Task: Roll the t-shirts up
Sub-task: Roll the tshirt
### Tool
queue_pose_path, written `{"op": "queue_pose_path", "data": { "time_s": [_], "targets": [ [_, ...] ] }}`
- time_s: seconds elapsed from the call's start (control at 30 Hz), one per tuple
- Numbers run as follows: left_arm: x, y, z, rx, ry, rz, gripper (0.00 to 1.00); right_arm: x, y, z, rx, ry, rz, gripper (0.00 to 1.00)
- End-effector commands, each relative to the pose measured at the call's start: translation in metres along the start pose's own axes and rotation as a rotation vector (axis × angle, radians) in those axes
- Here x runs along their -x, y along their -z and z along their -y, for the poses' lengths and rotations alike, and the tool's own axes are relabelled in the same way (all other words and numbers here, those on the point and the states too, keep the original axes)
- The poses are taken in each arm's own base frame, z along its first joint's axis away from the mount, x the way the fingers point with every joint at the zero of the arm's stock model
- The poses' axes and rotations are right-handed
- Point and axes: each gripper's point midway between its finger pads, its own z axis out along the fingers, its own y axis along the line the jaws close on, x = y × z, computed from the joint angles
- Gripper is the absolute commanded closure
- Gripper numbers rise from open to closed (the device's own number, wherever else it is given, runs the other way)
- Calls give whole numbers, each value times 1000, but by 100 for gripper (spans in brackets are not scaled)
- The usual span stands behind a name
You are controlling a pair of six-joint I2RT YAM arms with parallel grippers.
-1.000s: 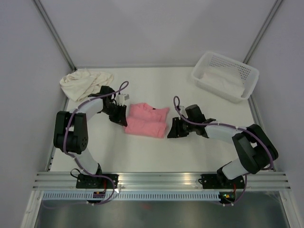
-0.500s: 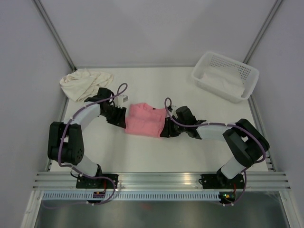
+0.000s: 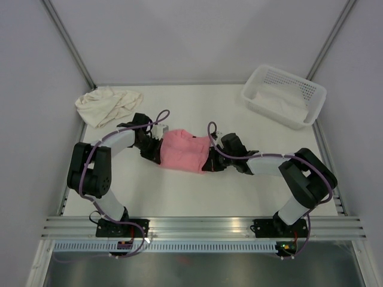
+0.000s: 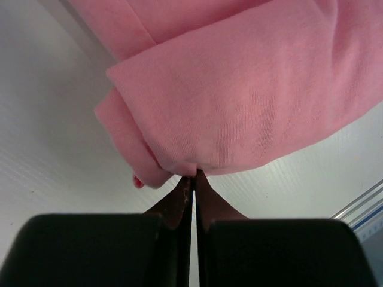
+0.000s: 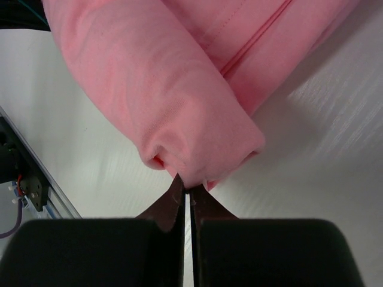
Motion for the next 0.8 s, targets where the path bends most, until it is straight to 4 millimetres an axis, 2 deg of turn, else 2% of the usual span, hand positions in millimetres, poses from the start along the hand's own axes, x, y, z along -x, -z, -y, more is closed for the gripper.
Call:
{"op": "queue_pose_path", "data": {
  "time_s": [0.0,0.03,0.1,0.13,0.2,0.23,0.3,0.33,0.5,0.53,0.6,0.63,0.7,0.73,0.77],
  "targets": [
    [17,0,-4,12,-14,55,98,20,3,-6,34,30,36,100],
    [16,0,-4,13,-16,52,98,18,5,-4,33,28,21,100],
    [16,3,-7,33,-31,58,98,27,13,1,22,60,29,100],
    [17,6,-9,42,-39,65,98,22,16,5,8,57,-3,100],
    [19,10,-15,69,-49,74,98,32,25,8,7,81,-2,100],
    [21,12,-17,70,-44,80,98,24,29,15,-8,95,-46,100],
    [26,15,-18,70,-47,92,98,30,35,19,-2,101,-62,100],
    [28,15,-18,68,-49,97,98,26,37,25,-14,116,-90,100],
    [29,18,-14,51,-53,104,98,26,32,23,14,141,-153,100],
    [26,17,-15,55,-57,96,98,20,33,28,-2,162,-182,100],
    [25,20,-17,74,-69,97,98,24,36,30,-14,199,-196,100],
    [24,20,-18,77,-75,95,98,17,39,33,-28,200,-235,100],
    [25,22,-19,89,-81,97,98,21,41,37,-44,253,-258,100],
    [27,24,-21,98,-84,103,98,16,45,40,-65,247,-290,100],
    [28,25,-22,104,-85,105,98,21,45,40,-77,249,-289,100]
  ]
}}
